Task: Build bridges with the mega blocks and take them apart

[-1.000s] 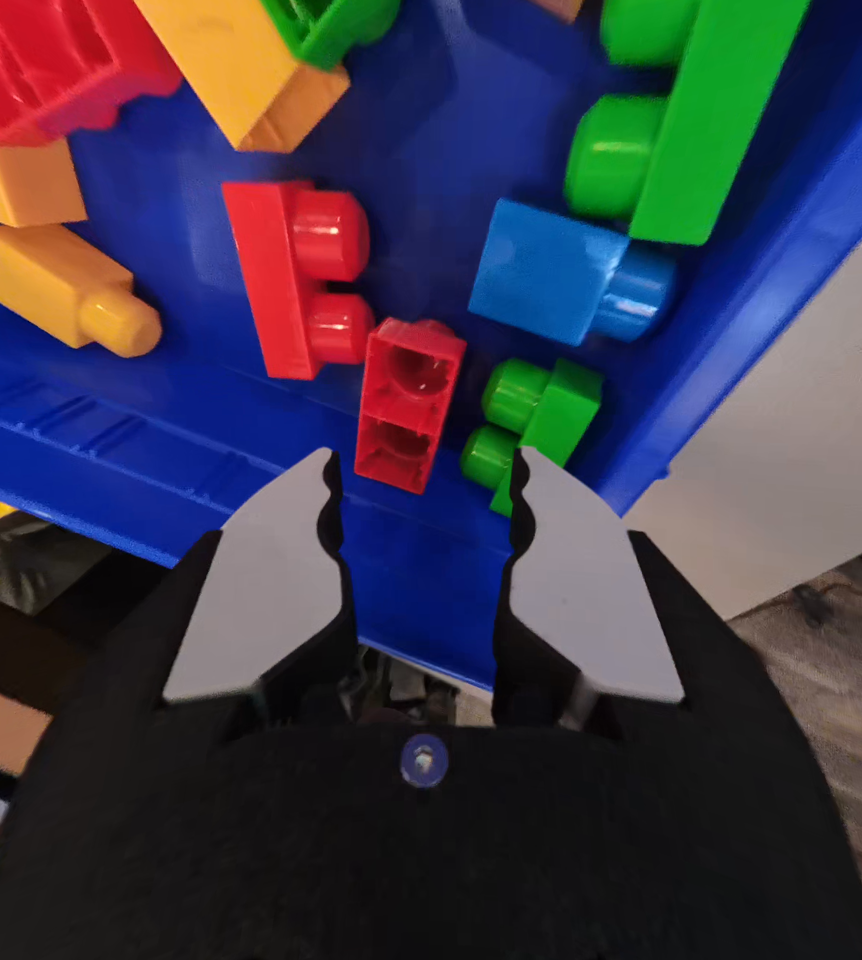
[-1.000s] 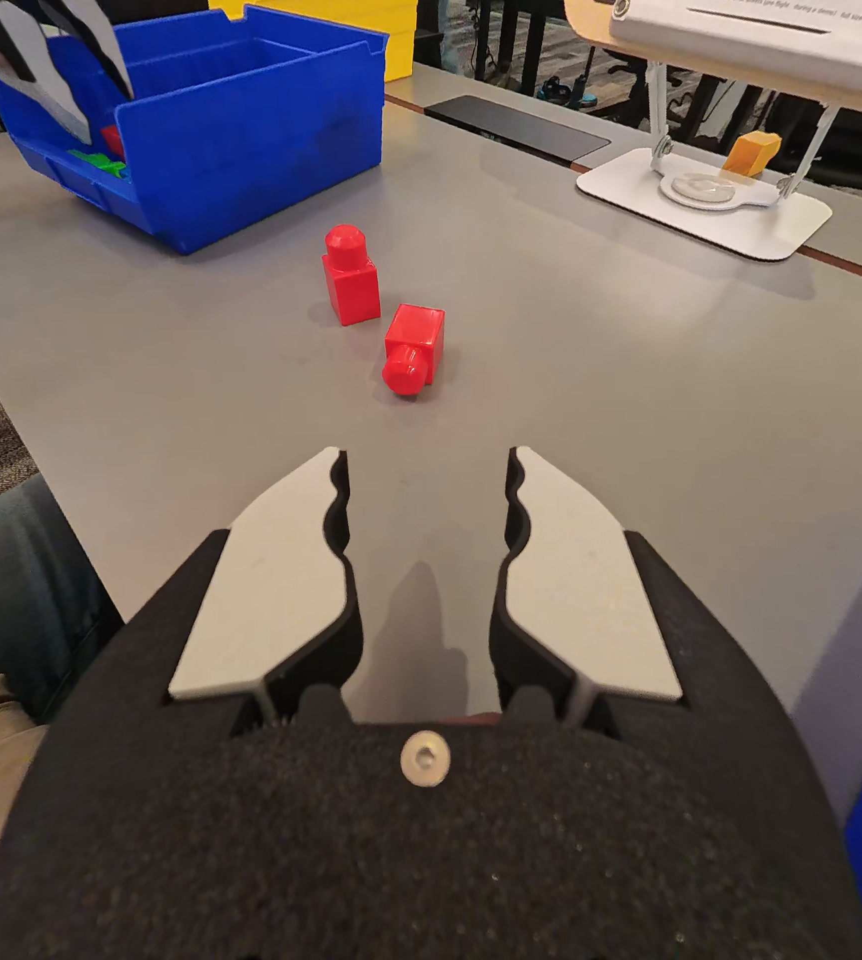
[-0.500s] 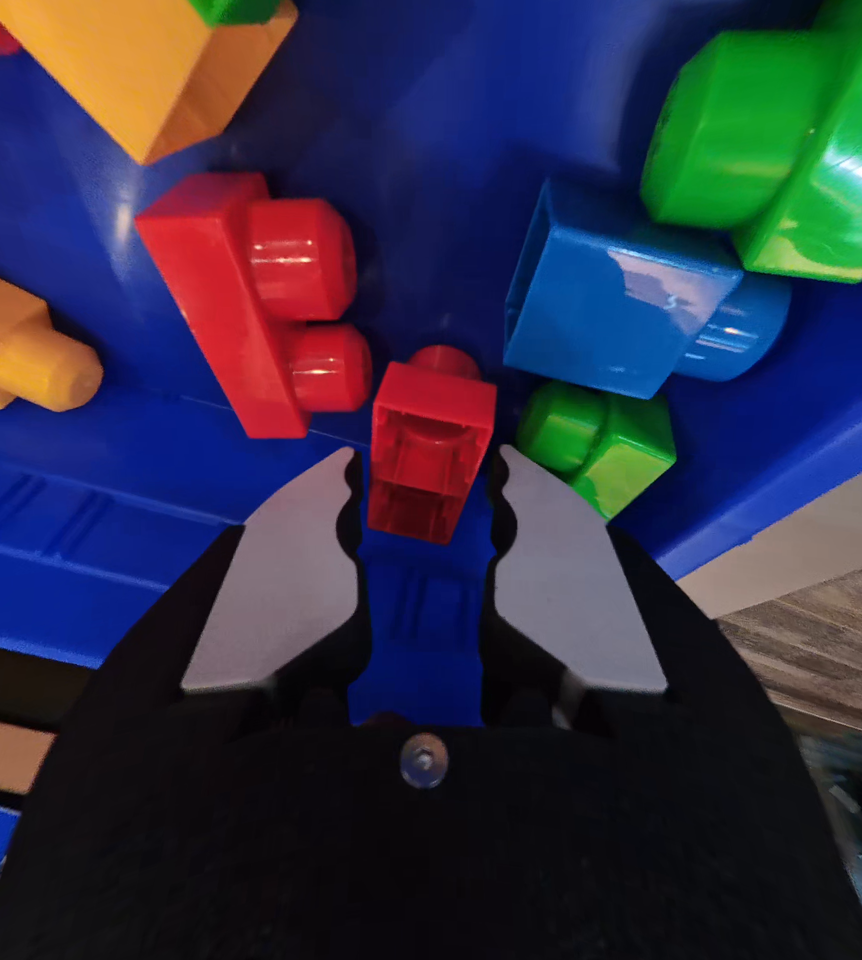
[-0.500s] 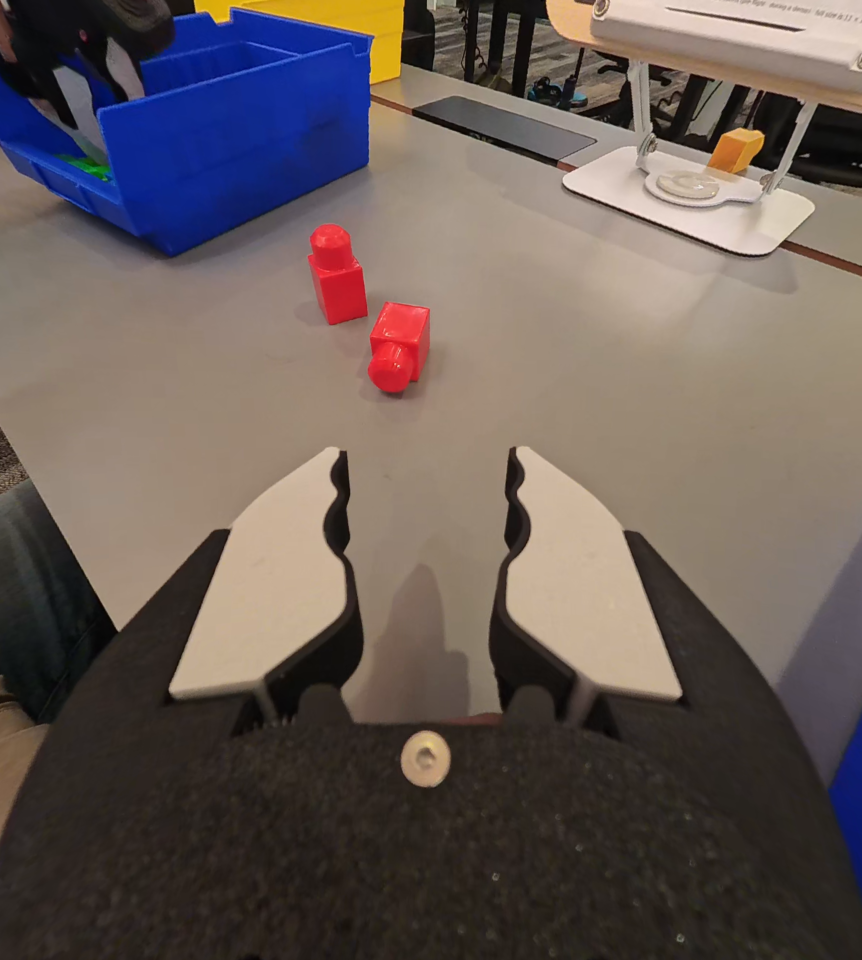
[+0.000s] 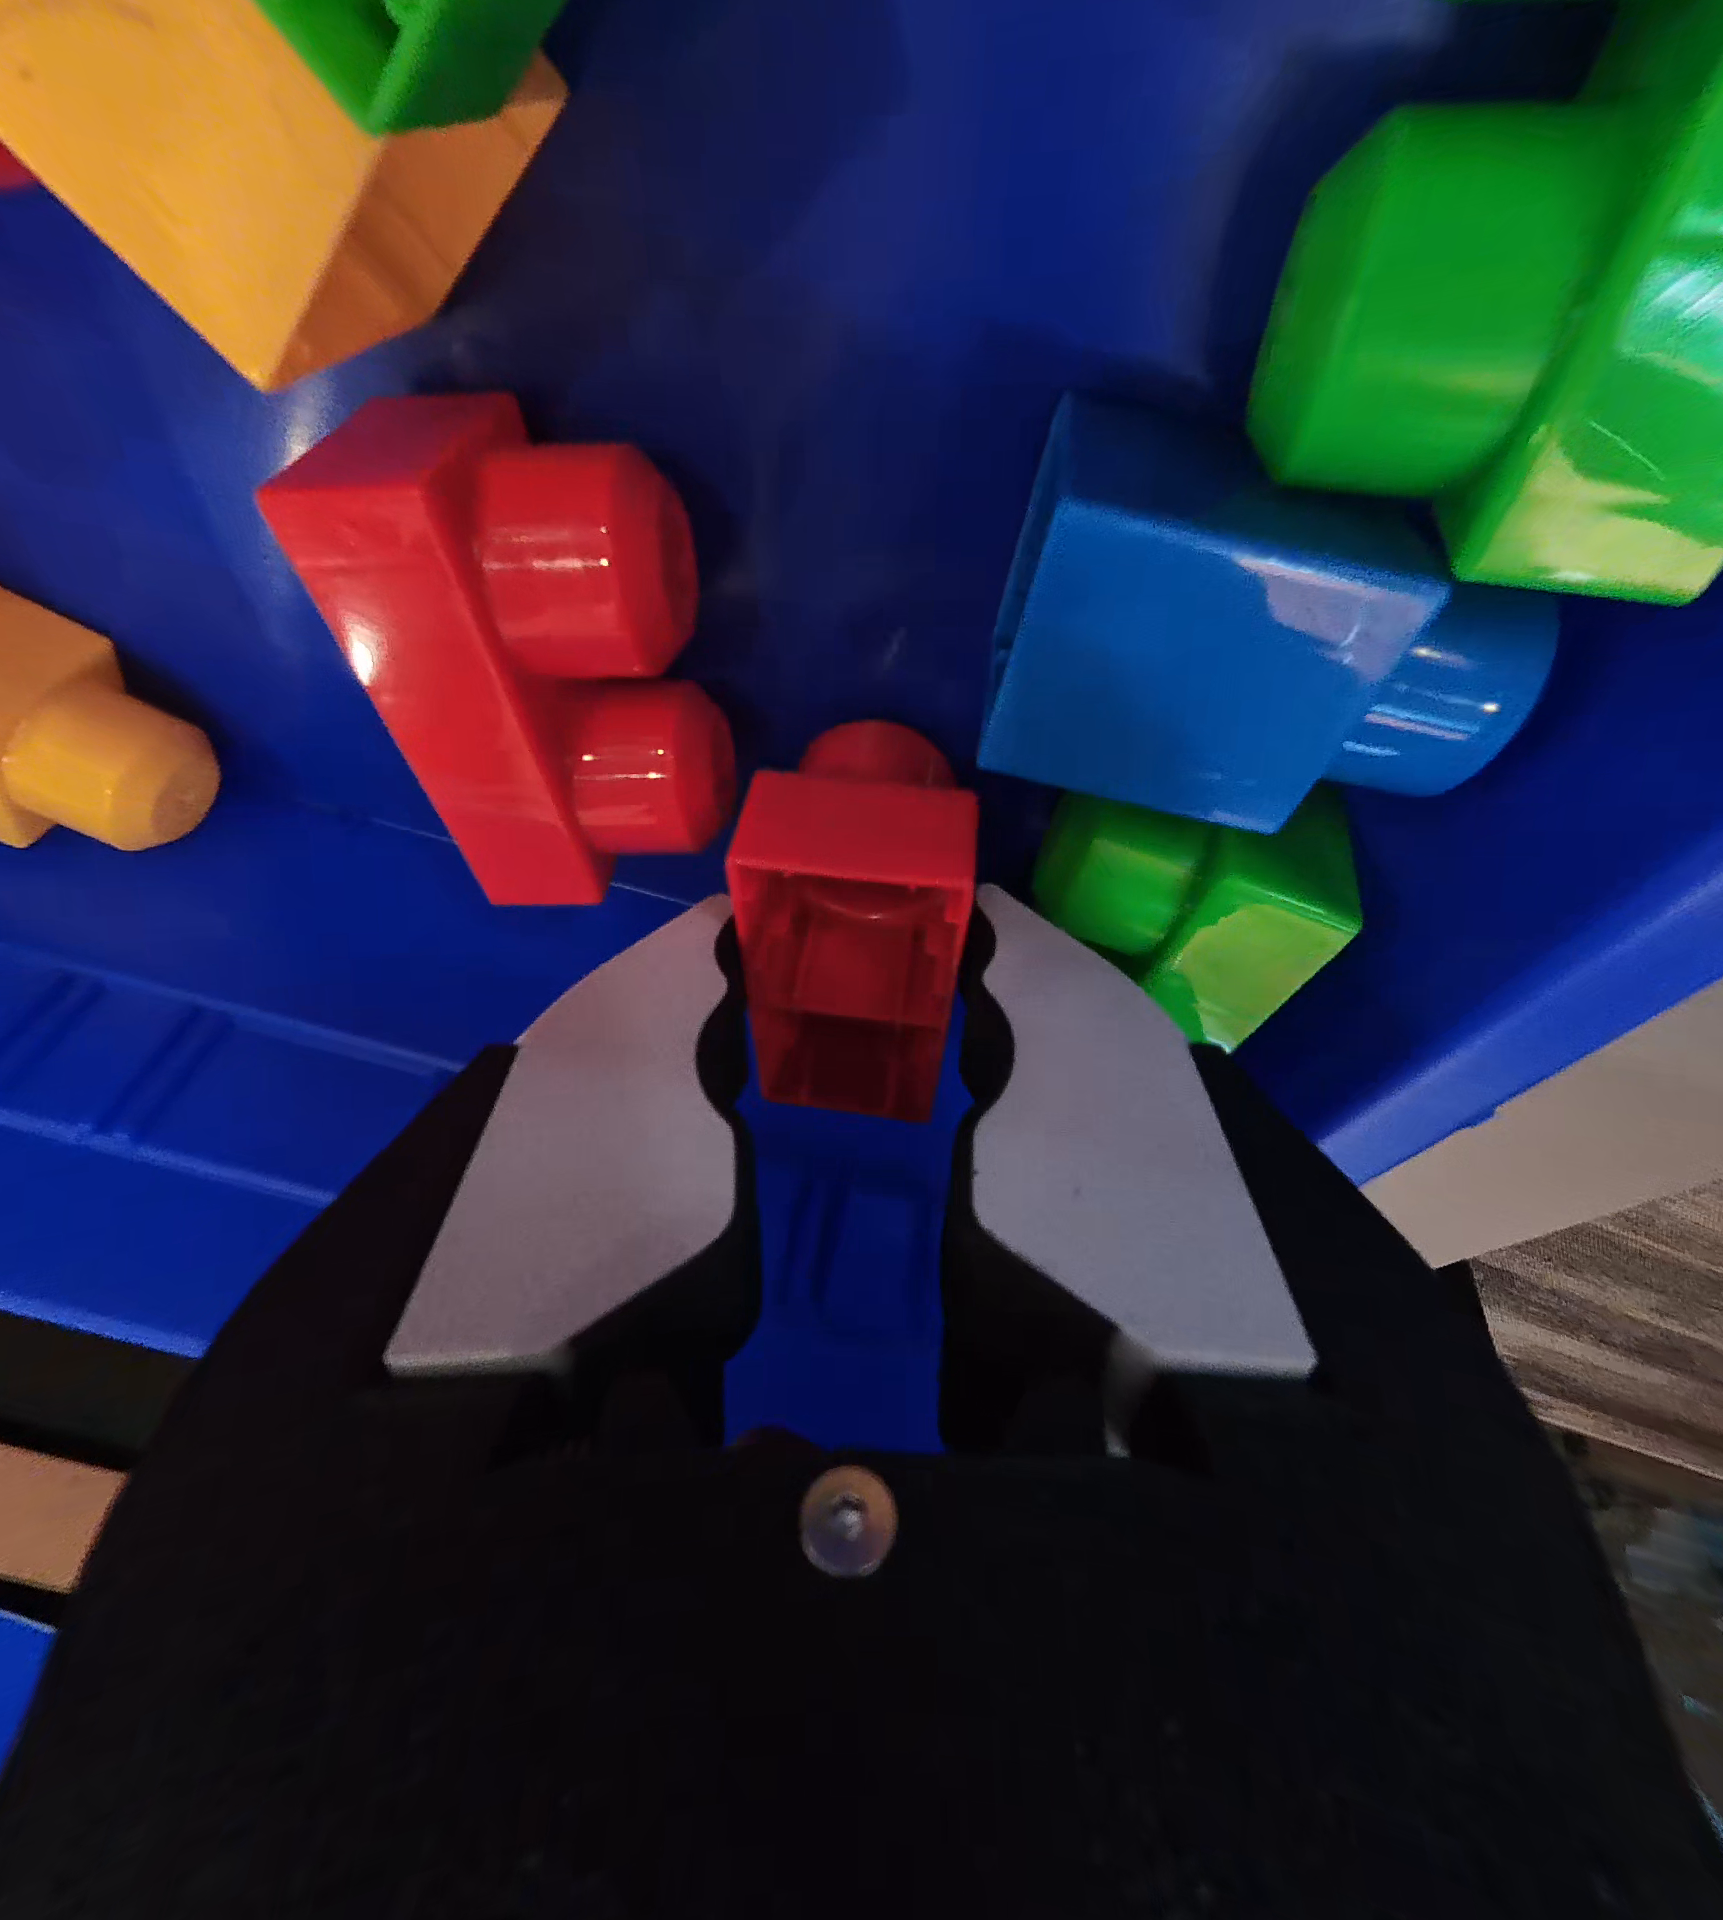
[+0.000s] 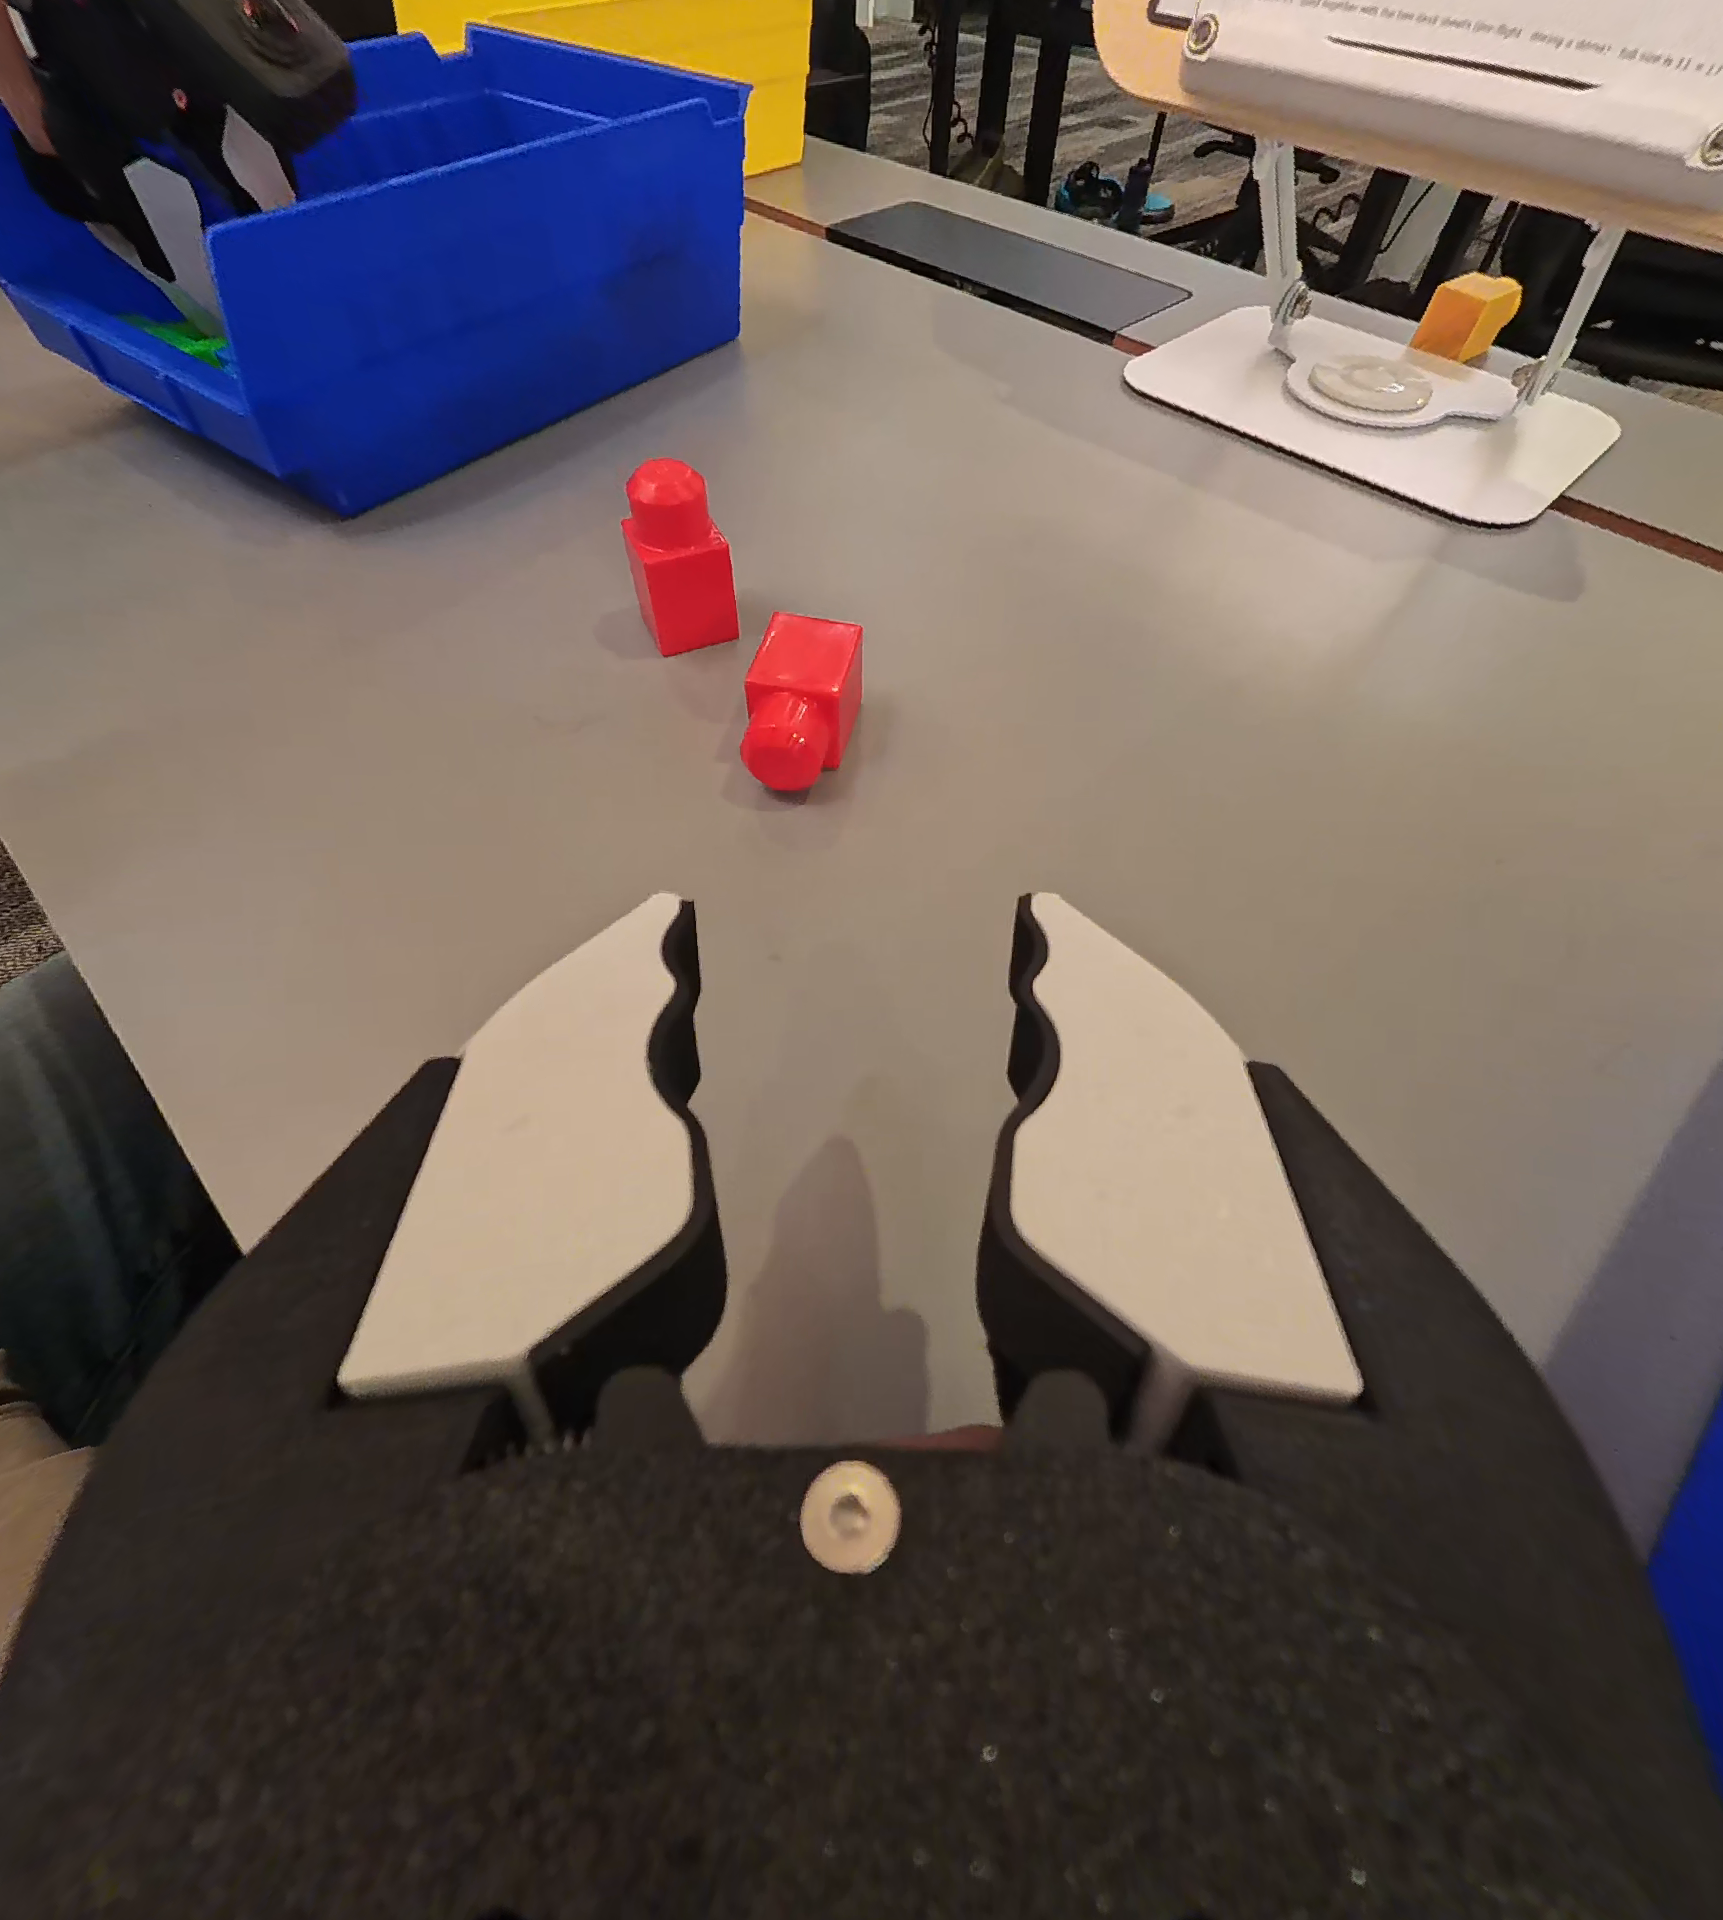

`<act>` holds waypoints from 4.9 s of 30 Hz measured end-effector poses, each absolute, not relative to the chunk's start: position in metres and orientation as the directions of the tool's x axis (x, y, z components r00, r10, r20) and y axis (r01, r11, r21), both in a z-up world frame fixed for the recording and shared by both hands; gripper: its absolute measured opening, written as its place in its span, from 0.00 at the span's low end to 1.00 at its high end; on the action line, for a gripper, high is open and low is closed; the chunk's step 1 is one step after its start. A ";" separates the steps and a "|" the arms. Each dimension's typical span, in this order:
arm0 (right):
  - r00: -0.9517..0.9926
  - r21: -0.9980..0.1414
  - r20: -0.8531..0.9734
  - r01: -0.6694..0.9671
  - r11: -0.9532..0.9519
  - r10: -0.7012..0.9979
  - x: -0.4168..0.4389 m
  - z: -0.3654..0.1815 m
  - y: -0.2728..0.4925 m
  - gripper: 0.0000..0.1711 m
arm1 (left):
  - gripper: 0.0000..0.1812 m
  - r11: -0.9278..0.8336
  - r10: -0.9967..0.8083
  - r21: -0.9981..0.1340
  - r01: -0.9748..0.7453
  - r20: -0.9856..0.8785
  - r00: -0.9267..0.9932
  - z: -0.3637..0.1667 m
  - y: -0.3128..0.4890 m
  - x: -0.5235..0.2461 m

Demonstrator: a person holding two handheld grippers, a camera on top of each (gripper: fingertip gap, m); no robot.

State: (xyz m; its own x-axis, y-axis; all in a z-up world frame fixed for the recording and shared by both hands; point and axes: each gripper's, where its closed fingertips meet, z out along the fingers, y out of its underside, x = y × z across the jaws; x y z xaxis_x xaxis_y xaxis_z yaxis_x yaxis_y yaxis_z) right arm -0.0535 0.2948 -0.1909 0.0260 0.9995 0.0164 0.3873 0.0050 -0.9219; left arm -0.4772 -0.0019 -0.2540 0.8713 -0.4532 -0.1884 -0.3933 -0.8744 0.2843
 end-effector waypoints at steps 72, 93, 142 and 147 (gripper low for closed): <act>0.011 -0.915 0.062 0.399 0.053 0.998 -0.051 -0.182 0.287 0.33 | 0.21 -0.830 -0.512 -0.232 -0.508 -0.047 0.858 -0.255 0.335 -0.247; 0.011 -0.919 0.057 0.392 0.048 0.998 -0.050 -0.180 0.288 0.33 | 0.32 -0.641 -0.238 -0.735 -0.219 -0.082 0.968 -0.147 0.293 -0.245; 0.044 -0.691 0.138 0.720 0.065 0.989 -0.166 -0.268 0.276 0.25 | 0.32 -0.288 0.357 -0.956 0.053 -0.056 0.932 -0.182 0.123 -0.204; 0.021 -0.682 0.165 0.725 0.098 0.986 -0.166 -0.266 0.279 0.16 | 0.32 -0.286 0.364 -0.956 0.073 -0.038 0.931 -0.185 0.119 -0.209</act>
State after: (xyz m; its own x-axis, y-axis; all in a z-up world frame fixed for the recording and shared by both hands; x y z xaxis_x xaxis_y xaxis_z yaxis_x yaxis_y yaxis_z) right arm -0.1659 0.2794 -0.2663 0.0209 0.9861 0.1647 0.7250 0.0985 -0.6817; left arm -0.2088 0.1190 -0.1850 0.9306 0.3641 -0.0378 0.0729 -0.2857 -0.9556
